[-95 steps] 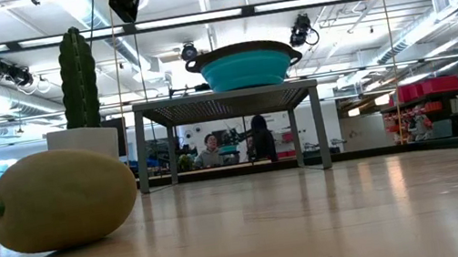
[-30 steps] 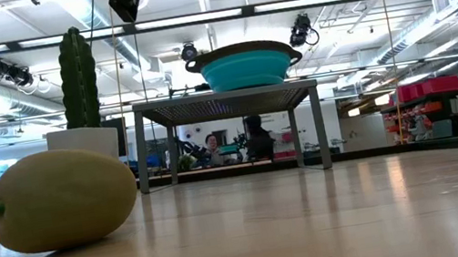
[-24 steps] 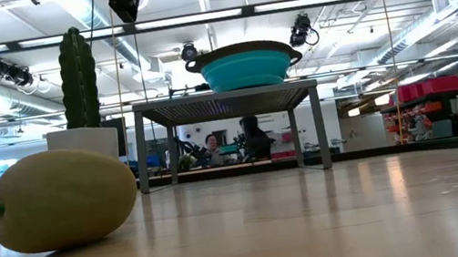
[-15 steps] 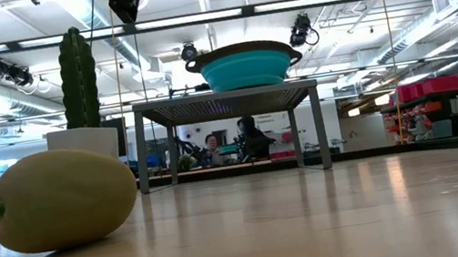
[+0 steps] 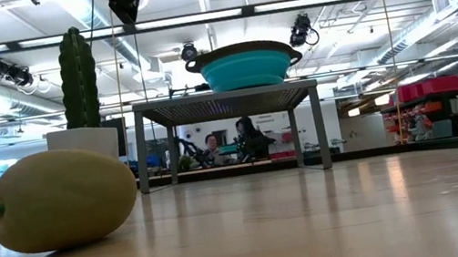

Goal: Pick & Place Fruit
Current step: Put the orange peach in the blue strainer bowl on the shelf

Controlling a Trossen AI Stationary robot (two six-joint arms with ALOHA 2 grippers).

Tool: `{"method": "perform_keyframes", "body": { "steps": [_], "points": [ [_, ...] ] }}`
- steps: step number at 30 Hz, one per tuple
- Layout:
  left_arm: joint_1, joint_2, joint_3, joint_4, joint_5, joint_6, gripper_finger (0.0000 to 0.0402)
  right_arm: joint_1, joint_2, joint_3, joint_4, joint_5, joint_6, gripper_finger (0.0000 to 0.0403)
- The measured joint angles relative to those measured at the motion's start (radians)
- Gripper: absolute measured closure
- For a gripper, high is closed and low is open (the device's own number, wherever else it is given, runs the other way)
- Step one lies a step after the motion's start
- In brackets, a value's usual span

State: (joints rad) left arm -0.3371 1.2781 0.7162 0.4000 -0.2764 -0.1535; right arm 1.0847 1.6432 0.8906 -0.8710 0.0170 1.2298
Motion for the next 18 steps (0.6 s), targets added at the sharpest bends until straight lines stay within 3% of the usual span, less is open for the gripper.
{"method": "perform_keyframes", "body": {
  "steps": [18],
  "points": [
    [0.000,0.000,0.000,0.000,0.001,-0.019,0.0214,-0.008,-0.002,0.001,-0.001,0.024,0.020,0.0276]
  ]
}}
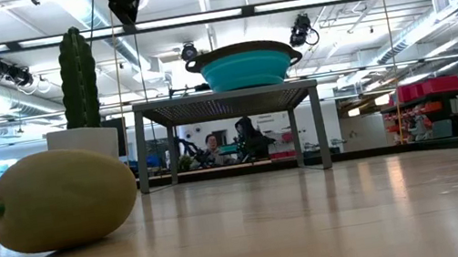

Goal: Pick & Place Fruit
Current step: Put the orange peach in the blue strainer bowl on the shelf

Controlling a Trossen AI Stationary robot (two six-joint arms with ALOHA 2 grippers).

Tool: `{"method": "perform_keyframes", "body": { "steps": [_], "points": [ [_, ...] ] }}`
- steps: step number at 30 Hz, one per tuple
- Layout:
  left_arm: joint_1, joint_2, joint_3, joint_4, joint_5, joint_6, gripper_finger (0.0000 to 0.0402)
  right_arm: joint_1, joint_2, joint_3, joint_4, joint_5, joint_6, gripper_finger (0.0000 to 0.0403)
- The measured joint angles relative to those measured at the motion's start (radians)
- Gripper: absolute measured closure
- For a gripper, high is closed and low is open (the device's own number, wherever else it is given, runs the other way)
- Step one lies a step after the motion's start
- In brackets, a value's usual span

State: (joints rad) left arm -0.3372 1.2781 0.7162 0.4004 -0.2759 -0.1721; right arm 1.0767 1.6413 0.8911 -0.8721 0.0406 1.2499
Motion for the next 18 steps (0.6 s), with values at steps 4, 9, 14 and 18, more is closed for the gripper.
{"method": "perform_keyframes", "body": {
  "steps": [4,9,14,18],
  "points": [
    [0.000,0.000,0.000,0.000,0.000,-0.001,0.0214,-0.018,0.000,0.033,-0.027,0.030,-0.007,0.0277],
    [0.000,0.000,0.000,0.000,0.000,-0.001,0.0214,-0.043,0.000,0.088,-0.097,0.121,-0.038,0.0277],
    [0.000,0.000,0.000,0.000,0.000,0.000,0.0214,-0.089,-0.016,0.186,-0.214,0.326,-0.077,0.0278],
    [0.000,0.000,0.000,0.000,0.004,-0.001,0.0214,-0.141,-0.047,0.242,-0.208,0.668,-0.078,0.0278]
  ]
}}
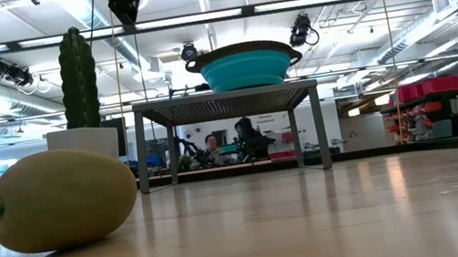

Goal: Pick & Place Fruit
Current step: Put the orange peach in the blue strainer bowl on the shelf

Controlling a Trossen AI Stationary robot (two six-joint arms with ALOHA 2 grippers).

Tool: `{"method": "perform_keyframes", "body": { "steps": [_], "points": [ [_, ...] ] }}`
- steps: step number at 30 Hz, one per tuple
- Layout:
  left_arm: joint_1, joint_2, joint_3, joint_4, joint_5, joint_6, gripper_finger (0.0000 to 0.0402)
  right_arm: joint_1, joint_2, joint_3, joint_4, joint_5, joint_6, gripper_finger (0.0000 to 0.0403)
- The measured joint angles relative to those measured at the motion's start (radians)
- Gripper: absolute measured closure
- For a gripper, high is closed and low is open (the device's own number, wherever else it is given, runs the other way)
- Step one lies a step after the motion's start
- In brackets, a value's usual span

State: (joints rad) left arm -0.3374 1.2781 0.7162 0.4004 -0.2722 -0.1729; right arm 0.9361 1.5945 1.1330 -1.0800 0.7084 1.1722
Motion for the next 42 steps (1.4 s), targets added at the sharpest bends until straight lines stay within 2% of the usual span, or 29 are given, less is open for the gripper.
{"method": "perform_keyframes", "body": {
  "steps": [2,6,10,14,19,23,26,29,33,42],
  "points": [
    [0.000,0.000,0.000,0.000,0.005,-0.003,0.0214,-0.038,-0.005,0.021,0.008,0.077,-0.060,0.0278],
    [0.000,0.000,0.000,0.000,0.028,-0.006,0.0214,-0.152,-0.006,0.053,0.029,0.121,-0.222,0.0278],
    [-0.007,0.000,0.000,0.000,0.030,-0.007,0.0214,-0.287,-0.006,0.082,0.114,0.238,-0.377,0.0278],
    [-0.015,0.000,0.000,0.000,0.028,0.006,0.0214,-0.445,-0.006,0.109,0.296,0.304,-0.670,0.0278],
    [-0.018,0.000,0.000,0.000,0.024,0.019,0.0214,-0.641,-0.006,0.118,0.607,0.298,-1.011,0.0278],
    [-0.018,0.000,0.000,-0.001,0.022,0.019,0.0214,-0.768,-0.006,0.118,0.831,0.231,-1.274,0.0278],
    [-0.018,0.000,0.000,-0.007,0.022,0.032,0.0214,-0.854,-0.006,0.118,0.945,0.176,-1.412,0.0278],
    [-0.018,0.000,0.000,-0.021,0.022,0.037,0.0214,-0.942,-0.006,0.119,0.985,0.172,-1.461,0.0278],
    [-0.018,0.000,0.000,-0.035,0.022,0.038,0.0214,-1.045,-0.006,0.119,0.954,0.174,-1.458,0.0277],
    [-0.017,0.000,0.000,-0.044,0.022,0.049,0.0214,-1.147,-0.022,0.119,0.942,0.142,-1.464,0.0276]
  ]
}}
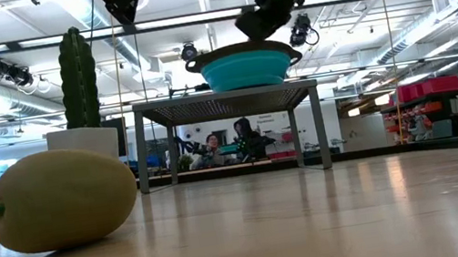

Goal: Pick & Place Fruit
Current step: Put the orange peach in the blue strainer bowl on the shelf, then put the green kiwi in the blue strainer bowl on the shelf

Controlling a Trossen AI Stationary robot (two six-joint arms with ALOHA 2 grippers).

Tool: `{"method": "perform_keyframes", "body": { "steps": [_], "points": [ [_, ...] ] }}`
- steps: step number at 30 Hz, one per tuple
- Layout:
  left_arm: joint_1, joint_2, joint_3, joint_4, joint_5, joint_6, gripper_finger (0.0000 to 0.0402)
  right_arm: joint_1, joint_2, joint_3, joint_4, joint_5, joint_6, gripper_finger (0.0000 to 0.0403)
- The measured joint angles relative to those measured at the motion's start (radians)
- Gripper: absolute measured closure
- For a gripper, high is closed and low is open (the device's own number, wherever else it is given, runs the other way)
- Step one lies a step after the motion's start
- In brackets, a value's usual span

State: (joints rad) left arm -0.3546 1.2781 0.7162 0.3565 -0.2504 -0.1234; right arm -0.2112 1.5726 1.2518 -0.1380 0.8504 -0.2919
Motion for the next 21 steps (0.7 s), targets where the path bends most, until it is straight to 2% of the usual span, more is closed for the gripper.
{"method": "perform_keyframes", "body": {
  "steps": [3,6,13,19,21],
  "points": [
    [0.000,0.000,0.000,0.000,0.000,0.000,0.0214,-0.015,-0.011,0.000,-0.038,-0.069,0.059,0.0271],
    [0.000,0.000,0.000,0.000,0.000,0.000,0.0214,-0.031,-0.027,0.000,-0.072,-0.138,0.111,0.0248],
    [0.000,0.000,0.000,-0.001,-0.002,0.000,0.0214,-0.035,-0.065,0.000,-0.115,-0.124,0.138,0.0190],
    [0.000,0.000,0.000,-0.001,-0.004,-0.001,0.0214,-0.022,-0.097,0.000,-0.151,-0.187,0.173,0.0179],
    [0.000,0.000,0.000,-0.006,-0.003,-0.002,0.0214,-0.007,-0.120,0.000,-0.171,-0.264,0.206,0.0179]
  ]
}}
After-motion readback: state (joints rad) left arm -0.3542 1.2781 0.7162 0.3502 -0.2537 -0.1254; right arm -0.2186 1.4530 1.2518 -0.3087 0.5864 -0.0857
